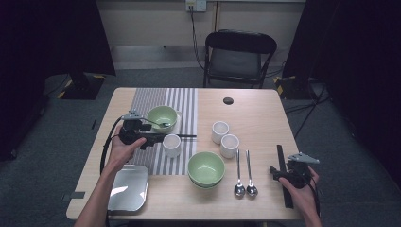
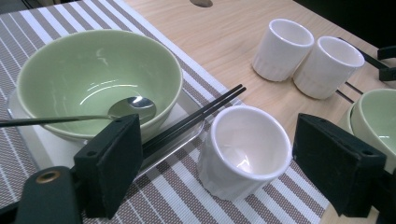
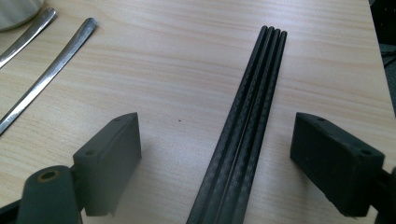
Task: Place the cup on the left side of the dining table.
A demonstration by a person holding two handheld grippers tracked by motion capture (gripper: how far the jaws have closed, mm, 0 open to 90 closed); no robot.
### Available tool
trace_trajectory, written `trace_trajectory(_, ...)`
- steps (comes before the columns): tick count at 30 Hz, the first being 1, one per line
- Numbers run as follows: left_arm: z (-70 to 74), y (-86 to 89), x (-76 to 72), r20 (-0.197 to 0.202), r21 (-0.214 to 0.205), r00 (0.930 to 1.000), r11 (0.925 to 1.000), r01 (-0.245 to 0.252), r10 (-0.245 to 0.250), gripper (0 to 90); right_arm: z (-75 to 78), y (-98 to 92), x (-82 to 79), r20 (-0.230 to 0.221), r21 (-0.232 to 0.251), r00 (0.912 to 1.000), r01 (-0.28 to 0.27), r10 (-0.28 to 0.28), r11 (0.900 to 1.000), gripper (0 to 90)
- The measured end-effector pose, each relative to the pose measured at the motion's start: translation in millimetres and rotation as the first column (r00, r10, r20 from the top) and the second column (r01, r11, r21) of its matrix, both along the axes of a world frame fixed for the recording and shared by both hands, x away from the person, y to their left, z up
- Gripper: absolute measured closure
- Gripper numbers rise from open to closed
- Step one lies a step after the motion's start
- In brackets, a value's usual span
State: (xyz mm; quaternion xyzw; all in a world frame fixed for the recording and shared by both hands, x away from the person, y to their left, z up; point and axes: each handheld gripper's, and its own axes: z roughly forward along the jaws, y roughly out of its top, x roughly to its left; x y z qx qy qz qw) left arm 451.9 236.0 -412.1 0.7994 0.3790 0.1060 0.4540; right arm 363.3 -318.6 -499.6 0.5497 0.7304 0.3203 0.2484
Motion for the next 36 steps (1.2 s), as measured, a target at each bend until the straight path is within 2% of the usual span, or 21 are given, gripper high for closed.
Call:
trace_trajectory(3, 3.0, 4.1, -5.2, 0.007, 0.004, 0.9998, 0.9998, -0.02, 0.02, 16.2, 0.0, 0.0, 0.0, 0.0, 0.0, 1.0, 0.0, 0.0, 1.0, 15.4)
trace_trajectory(7, 8.8, 13.8, -11.9, 0.047, 0.017, 0.9972, 0.9981, -0.059, 0.058, 16.3, 0.0, 0.0, 0.0, 0.001, 0.0, 1.0, 0.0, 0.0, 1.0, 15.4)
trace_trajectory(8, 9.6, 16.7, -13.3, 0.05, 0.01, 0.9963, 0.9975, -0.07, 0.07, 16.3, 0.0, 0.0, 0.0, 0.001, 0.0, 1.0, 0.001, -0.001, 1.0, 15.4)
trace_trajectory(10, 11.9, 23.2, -17.2, 0.089, 0.02, 0.9904, 0.994, -0.108, 0.106, 16.6, -0.1, 0.0, 0.0, 0.001, -0.001, 1.0, 0.001, -0.001, 1.0, 15.4)
trace_trajectory(11, 13.0, 26.7, -18.4, 0.101, 0.023, 0.9887, 0.9932, -0.114, 0.111, 16.5, 0.0, 0.0, 0.0, 0.001, 0.0, 1.0, 0.0, 0.0, 1.0, 15.4)
trace_trajectory(13, 14.7, 32.9, -20.8, 0.105, 0.015, 0.9894, 0.9947, -0.102, 0.1, 16.3, 0.0, 0.0, 0.0, 0.001, 0.0, 1.0, 0.0, 0.0, 1.0, 15.4)
trace_trajectory(14, 15.4, 36.3, -21.8, 0.115, 0.032, 0.9892, 0.995, -0.095, 0.091, 16.0, 0.0, 0.0, 0.0, 0.001, 0.0, 1.0, 0.0, 0.0, 1.0, 15.4)
trace_trajectory(16, 16.2, 39.8, -23.9, 0.118, 0.053, 0.9893, 0.9942, -0.094, 0.087, 15.8, 0.0, 0.1, 0.0, 0.001, 0.0, 1.0, 0.001, -0.001, 1.0, 15.4)
trace_trajectory(18, 15.7, 44.2, -26.4, 0.12, 0.082, 0.9872, 0.9899, -0.116, 0.106, 15.9, 0.0, 0.0, 0.0, 0.001, 0.0, 1.0, 0.001, -0.001, 1.0, 15.4)
trace_trajectory(20, 13.9, 48.5, -27.6, 0.101, 0.083, 0.9881, 0.9888, -0.124, 0.116, 15.9, 0.0, 0.0, 0.0, 0.001, 0.0, 1.0, 0.001, -0.001, 1.0, 15.4)
trace_trajectory(21, 12.8, 51.3, -29.1, 0.101, 0.086, 0.9889, 0.9893, -0.118, 0.109, 15.9, 0.0, 0.0, 0.0, 0.001, -0.001, 1.0, 0.001, -0.001, 1.0, 15.4)
trace_trajectory(22, 11.4, 54.4, -32.1, 0.121, 0.088, 0.9863, 0.9884, -0.124, 0.113, 15.9, -0.1, 0.0, 0.0, 0.001, -0.001, 1.0, 0.001, -0.001, 1.0, 15.4)
trace_trajectory(24, 9.4, 60.3, -35.2, 0.109, 0.07, 0.987, 0.9896, -0.126, 0.118, 15.8, 0.0, 0.0, 0.0, 0.001, 0.0, 1.0, 0.001, -0.001, 1.0, 15.4)
trace_trajectory(25, 8.7, 62.5, -36.5, 0.113, 0.075, 0.9863, 0.9888, -0.129, 0.12, 15.7, -0.1, 0.0, 0.0, 0.001, -0.001, 1.0, 0.001, -0.001, 1.0, 15.4)
trace_trajectory(26, 6.6, 66.0, -38.4, 0.116, 0.088, 0.9829, 0.9842, -0.153, 0.143, 15.7, 0.0, 0.0, 0.0, 0.001, 0.0, 1.0, 0.001, -0.001, 1.0, 15.4)
trace_trajectory(29, 4.6, 73.2, -39.7, 0.109, 0.11, 0.9792, 0.9769, -0.183, 0.171, 15.9, 0.0, 0.0, 0.0, 0.001, 0.0, 1.0, 0.001, -0.001, 1.0, 15.4)
trace_trajectory(30, 4.3, 76.3, -40.1, 0.118, 0.107, 0.9742, 0.9729, -0.205, 0.192, 15.9, 0.0, 0.0, 0.0, 0.001, -0.001, 1.0, 0.001, -0.001, 1.0, 15.4)
trace_trajectory(32, 4.1, 81.8, -40.8, 0.112, 0.099, 0.9706, 0.9695, -0.224, 0.213, 15.9, 0.0, 0.0, 0.0, 0.001, 0.0, 1.0, 0.001, -0.001, 1.0, 15.4)
trace_trajectory(35, 2.8, 92.3, -41.3, 0.098, 0.098, 0.9559, 0.9532, -0.286, 0.277, 15.9, 0.0, 0.0, 0.0, 0.001, 0.0, 1.0, 0.001, -0.001, 1.0, 15.4)
trace_trajectory(36, 1.1, 96.3, -42.2, 0.093, 0.089, 0.9484, 0.9462, -0.311, 0.303, 15.9, 0.0, 0.0, 0.0, 0.001, 0.0, 1.0, 0.001, -0.001, 1.0, 15.4)
